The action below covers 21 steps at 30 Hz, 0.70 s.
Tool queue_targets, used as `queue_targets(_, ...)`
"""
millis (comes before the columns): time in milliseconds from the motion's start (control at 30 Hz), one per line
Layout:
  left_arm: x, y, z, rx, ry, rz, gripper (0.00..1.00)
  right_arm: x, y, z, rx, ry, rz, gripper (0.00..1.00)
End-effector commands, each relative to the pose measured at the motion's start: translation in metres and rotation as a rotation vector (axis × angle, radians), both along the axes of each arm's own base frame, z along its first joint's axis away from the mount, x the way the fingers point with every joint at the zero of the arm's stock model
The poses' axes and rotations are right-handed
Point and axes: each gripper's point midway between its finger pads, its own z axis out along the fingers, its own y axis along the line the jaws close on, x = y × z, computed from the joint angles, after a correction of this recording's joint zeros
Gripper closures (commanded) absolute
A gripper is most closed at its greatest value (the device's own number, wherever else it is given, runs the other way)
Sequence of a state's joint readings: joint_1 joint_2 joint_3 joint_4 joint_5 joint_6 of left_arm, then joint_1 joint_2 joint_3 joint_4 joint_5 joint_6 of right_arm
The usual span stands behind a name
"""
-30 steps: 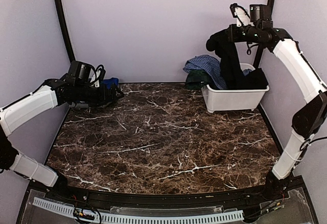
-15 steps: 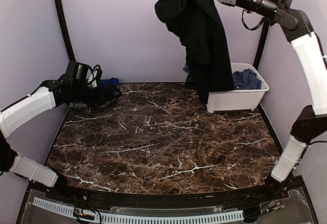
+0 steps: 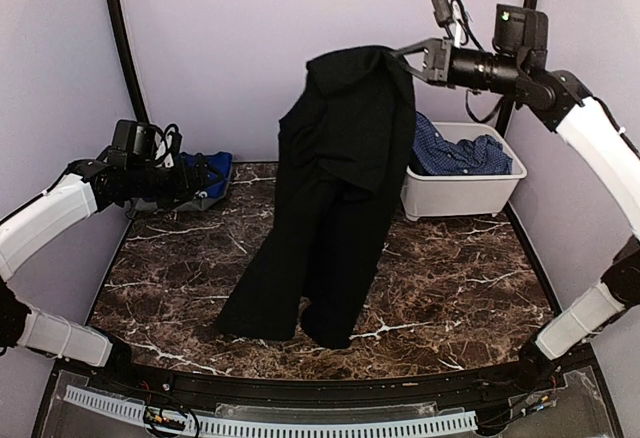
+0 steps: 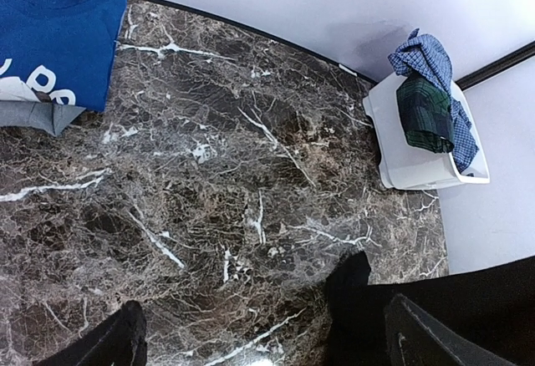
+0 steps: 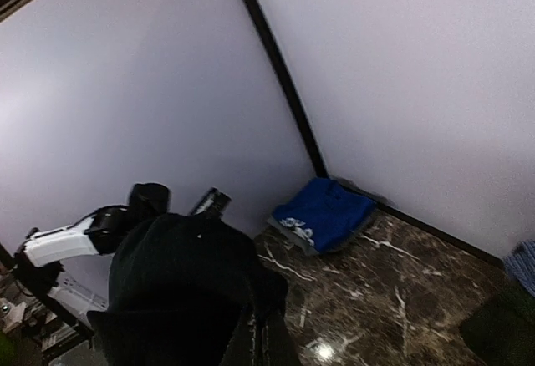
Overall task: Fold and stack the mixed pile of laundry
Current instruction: Place the crumpled T-shirt at the center of the board.
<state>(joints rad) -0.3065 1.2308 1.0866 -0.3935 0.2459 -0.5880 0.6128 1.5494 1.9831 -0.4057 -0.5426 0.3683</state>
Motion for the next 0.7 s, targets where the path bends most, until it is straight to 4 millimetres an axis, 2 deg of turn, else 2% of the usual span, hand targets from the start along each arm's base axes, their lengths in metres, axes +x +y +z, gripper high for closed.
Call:
queue_targets(0,-0.006,0.001,-0.005,-0.001,-0.004,-0.026,0.01,0.019,-0.102,-0.056,-0.038,0.068,-0.349,1.00)
queue_targets(33,-0.006,0.000,-0.006,-0.002,-0.004,-0.036,0.01,0.018,-0.116,-0.094,-0.114,0.123,-0.418,0.89)
queue_targets(100,-0.008,-0.009,-0.011,-0.016,-0.003,-0.091,0.01,0.006,-0.145,-0.167,-0.266,0.241,-0.528,0.47)
queue_targets(133,-0.011,-0.017,-0.014,-0.030,0.000,-0.143,0.01,-0.002,-0.160,-0.197,-0.320,0.301,-0.584,0.31)
queue_targets(167,-0.012,-0.023,-0.018,-0.035,0.005,-0.170,0.01,-0.014,-0.171,-0.216,-0.342,0.328,-0.613,0.11)
queue_targets(200,-0.016,-0.033,-0.021,-0.033,-0.001,-0.223,0.01,-0.024,-0.179,-0.230,-0.357,0.346,-0.630,0.03)
queue_targets(300,-0.029,-0.061,-0.040,0.009,0.024,-0.337,0.01,-0.046,-0.195,-0.242,-0.359,0.349,-0.662,0.02)
queue_targets(367,-0.038,-0.080,-0.056,0.037,0.050,-0.410,0.01,-0.053,-0.189,-0.246,-0.351,0.343,-0.615,0.03)
queue_targets(400,-0.041,-0.087,-0.061,0.051,0.052,-0.434,0.02,-0.054,-0.183,-0.251,-0.352,0.351,-0.579,0.04)
queue_targets(433,-0.049,-0.101,-0.073,0.067,0.076,-0.476,0.03,-0.054,-0.175,-0.259,-0.359,0.368,-0.534,0.05)
queue_targets(533,-0.056,-0.122,-0.102,0.113,0.139,-0.515,0.08,-0.049,-0.151,-0.282,-0.368,0.434,-0.416,0.09)
queue_targets(633,-0.062,-0.143,-0.141,0.175,0.235,-0.549,0.16,-0.039,-0.136,-0.293,-0.377,0.452,-0.368,0.13)
queue_targets(667,-0.063,-0.146,-0.147,0.183,0.248,-0.553,0.19,-0.036,-0.132,-0.295,-0.380,0.453,-0.350,0.13)
